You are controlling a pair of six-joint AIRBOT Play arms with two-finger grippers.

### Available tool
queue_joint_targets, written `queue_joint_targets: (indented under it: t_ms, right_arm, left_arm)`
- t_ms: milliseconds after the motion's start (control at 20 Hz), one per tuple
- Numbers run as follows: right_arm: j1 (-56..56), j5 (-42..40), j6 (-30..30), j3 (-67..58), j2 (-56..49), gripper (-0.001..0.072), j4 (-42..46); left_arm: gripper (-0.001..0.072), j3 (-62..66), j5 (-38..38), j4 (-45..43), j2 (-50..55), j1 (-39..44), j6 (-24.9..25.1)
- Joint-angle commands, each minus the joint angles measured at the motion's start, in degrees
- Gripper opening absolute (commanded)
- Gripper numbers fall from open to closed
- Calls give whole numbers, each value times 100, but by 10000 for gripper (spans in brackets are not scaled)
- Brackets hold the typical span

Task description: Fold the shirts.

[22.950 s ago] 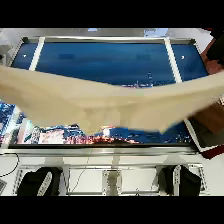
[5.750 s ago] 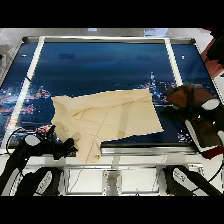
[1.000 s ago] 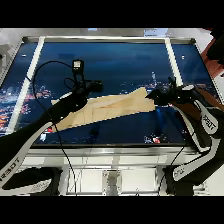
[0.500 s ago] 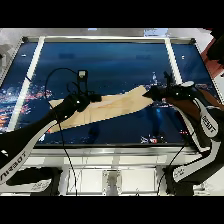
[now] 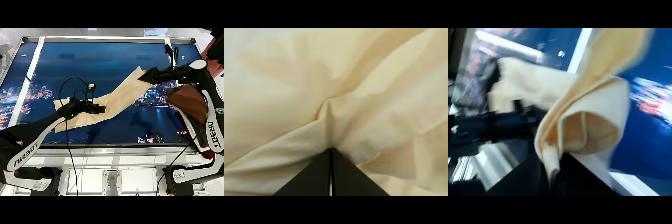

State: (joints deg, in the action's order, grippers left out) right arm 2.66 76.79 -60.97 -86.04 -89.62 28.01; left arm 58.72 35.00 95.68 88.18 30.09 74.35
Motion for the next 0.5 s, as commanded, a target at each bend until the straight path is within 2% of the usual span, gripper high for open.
queue_joint_targets:
  t_ms: [0, 100, 250, 450]
  right_arm:
    - [-658, 22, -101, -470, 85, 27, -13]
    - [-1108, -227, -238, -660, 83, 27, 35]
    - [-1843, -920, -363, -756, 81, 26, 302]
    - [-3139, -2321, -728, -754, -31, 24, 863]
  left_arm:
    - [15, 643, 804, -131, -61, -168, 186]
    - [16, 1322, 1744, -678, -372, -411, 262]
    - [16, 2236, 3045, -1971, -1130, -796, 260]
    - [16, 2544, 3571, -3316, -2240, -1078, 258]
